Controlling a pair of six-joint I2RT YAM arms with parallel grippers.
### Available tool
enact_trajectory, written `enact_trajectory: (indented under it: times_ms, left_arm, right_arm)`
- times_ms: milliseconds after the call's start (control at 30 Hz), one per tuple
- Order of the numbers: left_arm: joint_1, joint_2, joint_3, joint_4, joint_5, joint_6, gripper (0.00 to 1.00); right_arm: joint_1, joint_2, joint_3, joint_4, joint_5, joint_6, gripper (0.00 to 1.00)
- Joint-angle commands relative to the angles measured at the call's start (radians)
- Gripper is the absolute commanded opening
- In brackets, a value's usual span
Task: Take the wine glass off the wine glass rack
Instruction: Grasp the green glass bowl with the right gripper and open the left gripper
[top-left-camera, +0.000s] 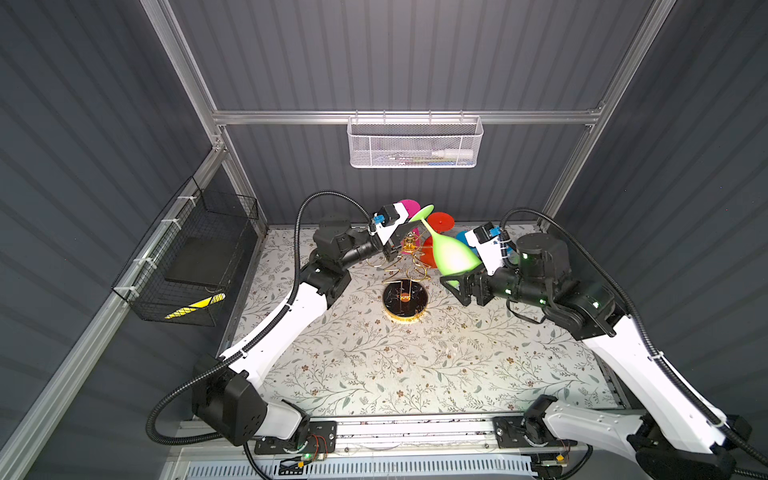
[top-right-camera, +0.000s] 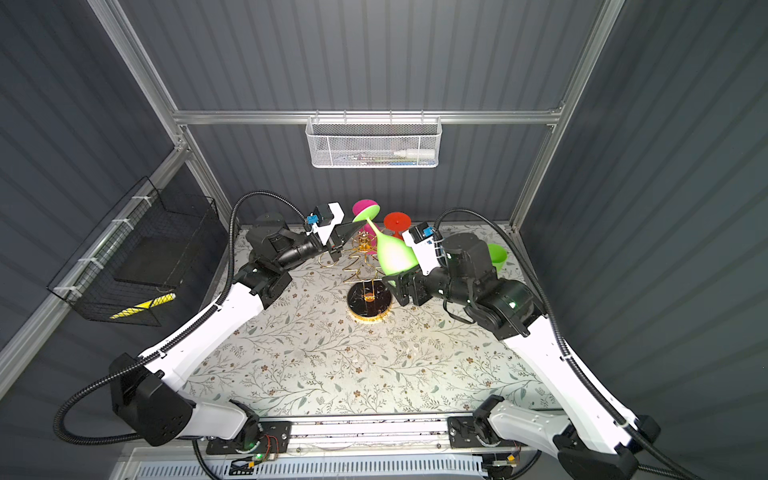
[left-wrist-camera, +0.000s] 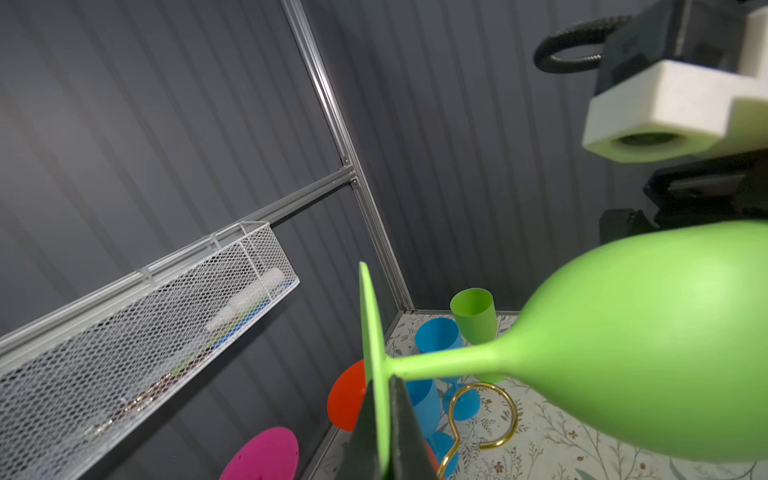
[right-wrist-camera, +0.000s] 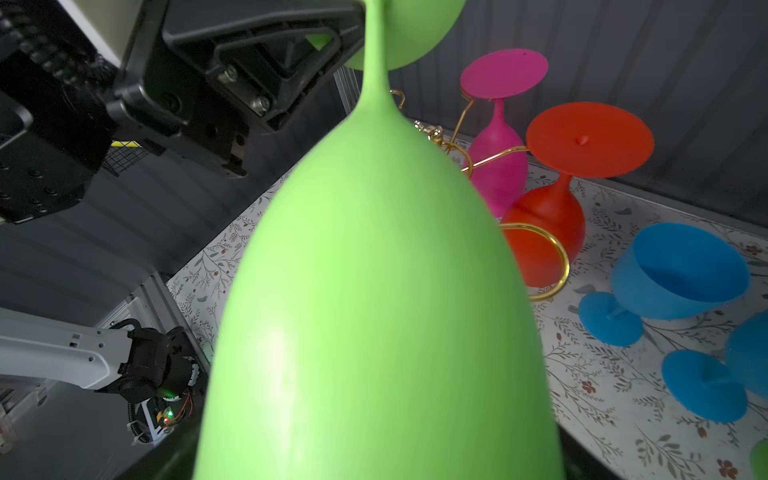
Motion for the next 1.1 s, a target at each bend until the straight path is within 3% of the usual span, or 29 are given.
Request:
enact_trajectory:
  times_ms: [0, 133, 267, 500, 1067]
  left_arm:
    - [-0.002, -0.041, -0.027, 0.035, -0.124, -0.22, 0.0]
    - [-0.002, -0.046, -0.061, 0.086, -0.149, -0.378, 0.0]
    - [-0.002, -0.046, -0.081, 0.124, -0.14, -0.446, 0.0]
    - [-0.002, -0.052, -0.094, 0.131, -0.13, -0.455, 0.0]
    - [-0.001, -0.082, -0.132, 0.129, -0.121, -0.433, 0.0]
  right_arm:
    - [-0.027, -0.08, -0.058, 0.102, -0.056, 0.049, 0.91]
    - [-0.077, -0.181, -0.143, 0.182, -0.104, 0.103, 0.92]
    - [-0.124, -0.266, -0.224, 0.244, -0.149, 0.152, 0.91]
    - [-0.167, -0.298, -0.255, 0.269, -0.158, 0.186, 0.81]
    - [-0.264, -0.211, -0.183, 0.339, -0.198, 0.22, 0.66]
